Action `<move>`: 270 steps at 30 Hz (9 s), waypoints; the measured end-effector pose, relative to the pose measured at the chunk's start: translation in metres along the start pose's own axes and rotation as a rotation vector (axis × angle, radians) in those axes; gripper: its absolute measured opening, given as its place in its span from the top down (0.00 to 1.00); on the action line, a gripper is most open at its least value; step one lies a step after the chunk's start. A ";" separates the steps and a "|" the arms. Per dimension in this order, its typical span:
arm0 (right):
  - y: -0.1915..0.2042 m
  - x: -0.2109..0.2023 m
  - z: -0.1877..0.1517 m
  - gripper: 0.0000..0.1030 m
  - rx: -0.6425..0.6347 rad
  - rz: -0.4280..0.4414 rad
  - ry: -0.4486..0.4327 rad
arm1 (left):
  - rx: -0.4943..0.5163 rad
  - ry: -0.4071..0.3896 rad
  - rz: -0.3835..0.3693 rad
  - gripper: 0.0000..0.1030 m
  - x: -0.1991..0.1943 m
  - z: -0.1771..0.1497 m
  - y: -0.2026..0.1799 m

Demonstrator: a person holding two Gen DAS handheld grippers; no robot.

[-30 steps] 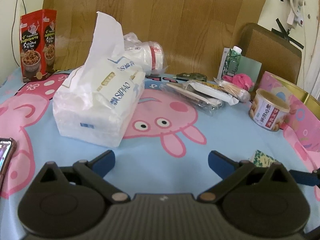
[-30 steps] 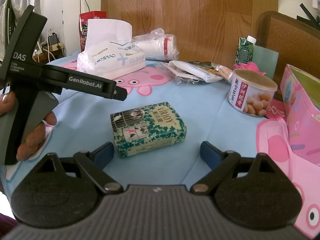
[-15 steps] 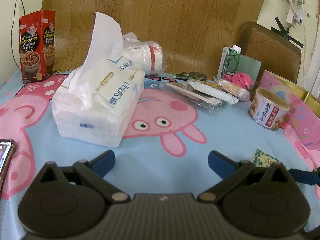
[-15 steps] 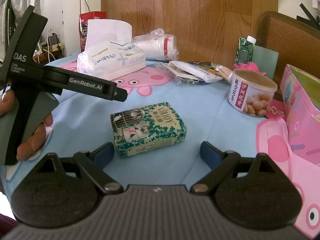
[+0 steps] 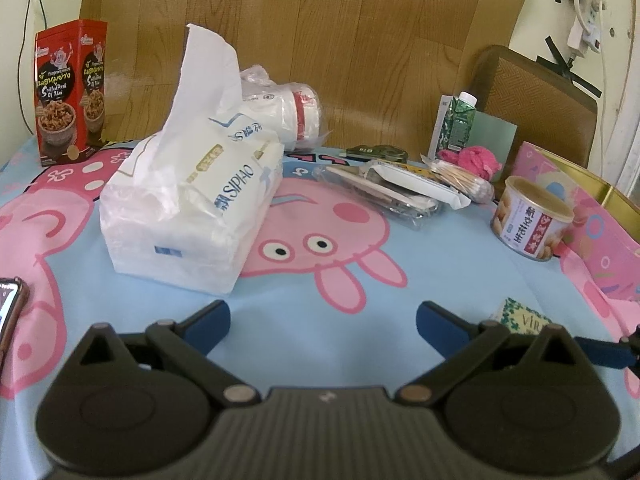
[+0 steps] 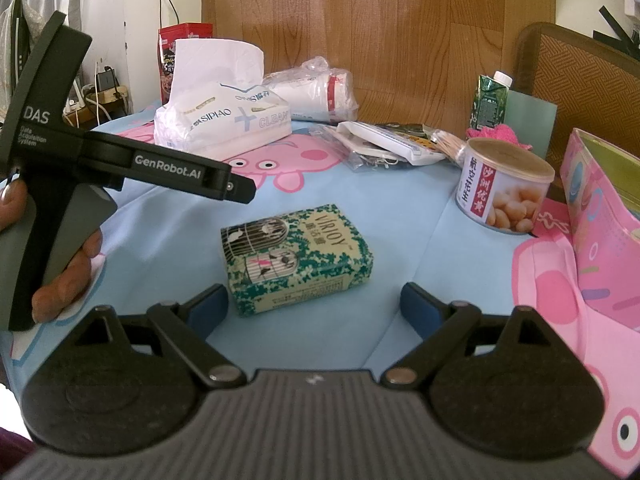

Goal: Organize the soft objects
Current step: 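Lower the right gripper onto the green soap box and grasp it, then carry the soap box into the pink tin and open the right gripper, then reach the right gripper to the pink fluffy towel and grasp it, then carry the pink towel into the tin and open the right gripper, then grasp the bag of cotton swabs with the right gripper, then drop the cotton swab bag into the tin by opening the right gripper, then grasp the white wet-wipe packet with both grippers together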

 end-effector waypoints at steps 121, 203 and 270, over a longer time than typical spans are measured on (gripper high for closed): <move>-0.171 0.207 0.166 0.56 0.355 -0.157 0.443 | -0.260 -0.104 -0.341 0.22 0.049 0.040 -0.005; -0.107 -0.049 0.002 0.33 0.282 -0.175 -0.225 | -0.173 0.054 -0.472 0.31 0.018 0.030 -0.067; -0.108 -0.076 0.023 0.38 0.268 -0.167 -0.326 | -0.172 -0.028 -0.420 0.31 -0.049 0.010 -0.018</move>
Point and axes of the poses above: each gripper's, at about its wrist camera, not at the fingertips, and x roughly the way its jaws point, y to its left, z to its top, the point moved 2 cm from there along x, roughly the way its jaws point, and after that the axes turned 3 degrees about -y, right-handed, at the moved point
